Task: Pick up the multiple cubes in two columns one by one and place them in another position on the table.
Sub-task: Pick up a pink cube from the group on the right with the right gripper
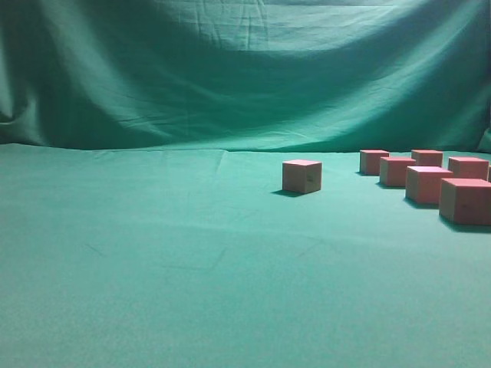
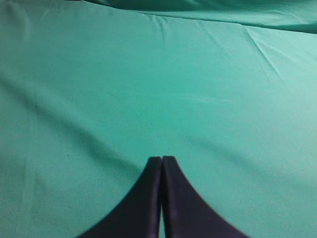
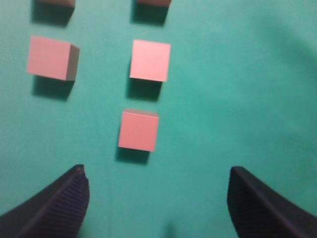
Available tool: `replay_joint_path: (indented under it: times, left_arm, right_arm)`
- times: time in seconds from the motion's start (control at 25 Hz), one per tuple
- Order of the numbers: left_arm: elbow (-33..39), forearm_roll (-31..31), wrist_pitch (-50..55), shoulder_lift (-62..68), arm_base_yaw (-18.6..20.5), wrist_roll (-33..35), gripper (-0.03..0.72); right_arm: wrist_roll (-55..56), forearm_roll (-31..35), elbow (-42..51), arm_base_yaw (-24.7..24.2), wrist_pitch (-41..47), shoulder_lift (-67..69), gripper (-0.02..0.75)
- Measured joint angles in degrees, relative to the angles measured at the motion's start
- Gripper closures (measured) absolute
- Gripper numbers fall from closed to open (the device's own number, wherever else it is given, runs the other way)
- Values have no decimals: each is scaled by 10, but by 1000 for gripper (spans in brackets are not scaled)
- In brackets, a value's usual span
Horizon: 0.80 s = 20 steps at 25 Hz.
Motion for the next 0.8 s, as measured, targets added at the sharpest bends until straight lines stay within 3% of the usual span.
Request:
replay_joint_path:
  times: [0.24,0.68,0.8]
  left_arm:
    - [0,0,0,0,0,0,688]
    - [0,0,0,0,-1,0,688]
    - [0,0,0,0,-1,0,688]
  right_arm:
    - [20,6,74,-1,-124,28,162]
    - [32,-3,77,-1,-192,158,162]
    - [32,-4,77,-1,-195,163,281]
